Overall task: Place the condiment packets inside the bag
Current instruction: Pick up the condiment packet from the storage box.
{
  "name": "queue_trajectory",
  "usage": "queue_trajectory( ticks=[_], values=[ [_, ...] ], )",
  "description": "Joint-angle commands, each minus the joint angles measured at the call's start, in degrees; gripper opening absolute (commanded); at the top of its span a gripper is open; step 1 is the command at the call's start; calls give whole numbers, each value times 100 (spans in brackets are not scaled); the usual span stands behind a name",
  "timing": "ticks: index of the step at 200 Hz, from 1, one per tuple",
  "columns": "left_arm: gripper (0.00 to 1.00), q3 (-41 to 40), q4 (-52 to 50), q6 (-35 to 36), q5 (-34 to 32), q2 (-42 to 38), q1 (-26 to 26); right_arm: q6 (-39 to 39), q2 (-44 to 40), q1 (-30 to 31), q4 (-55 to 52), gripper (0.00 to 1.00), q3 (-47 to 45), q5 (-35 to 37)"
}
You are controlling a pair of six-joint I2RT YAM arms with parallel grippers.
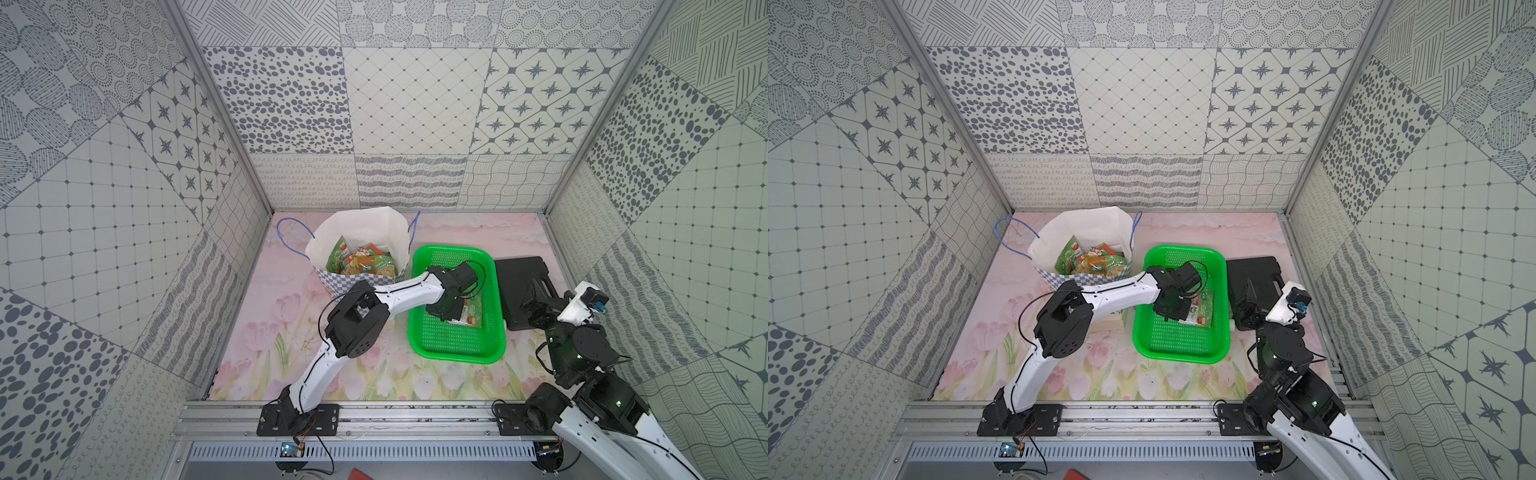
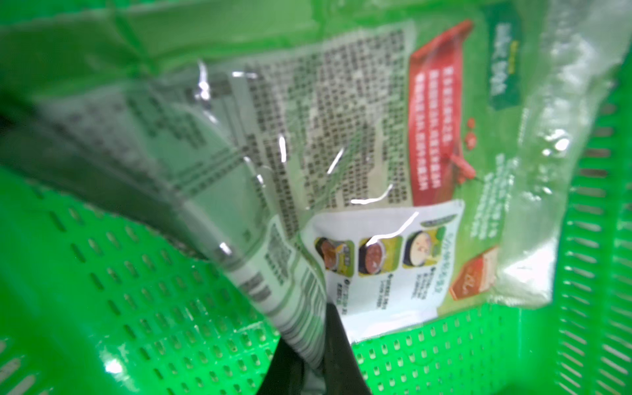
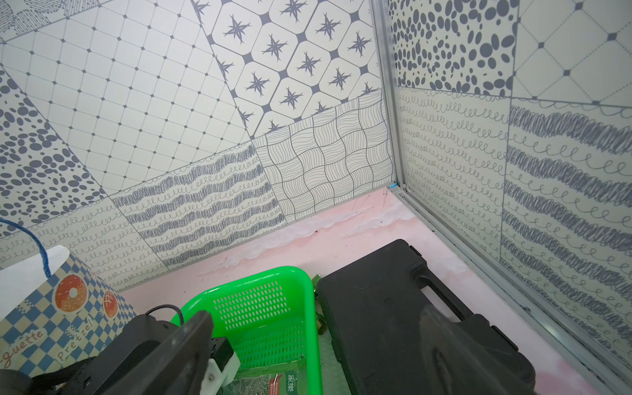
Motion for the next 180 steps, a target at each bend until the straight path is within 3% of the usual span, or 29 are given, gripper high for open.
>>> queue_trajectory(
  ticks=[1,122,180],
  values=[
    [0,-166,15,156,-103,-524,-157,-25,-77,-19,241,97,-59,-42],
    [0,-265,-49,912,-1553,-2643,-947,-30,-79,-20,276,97,-61,-50],
    [0,-1154,783,1394,-1898,-4017,-1176,-54,-59,-17,320,97,-61,-33]
  ],
)
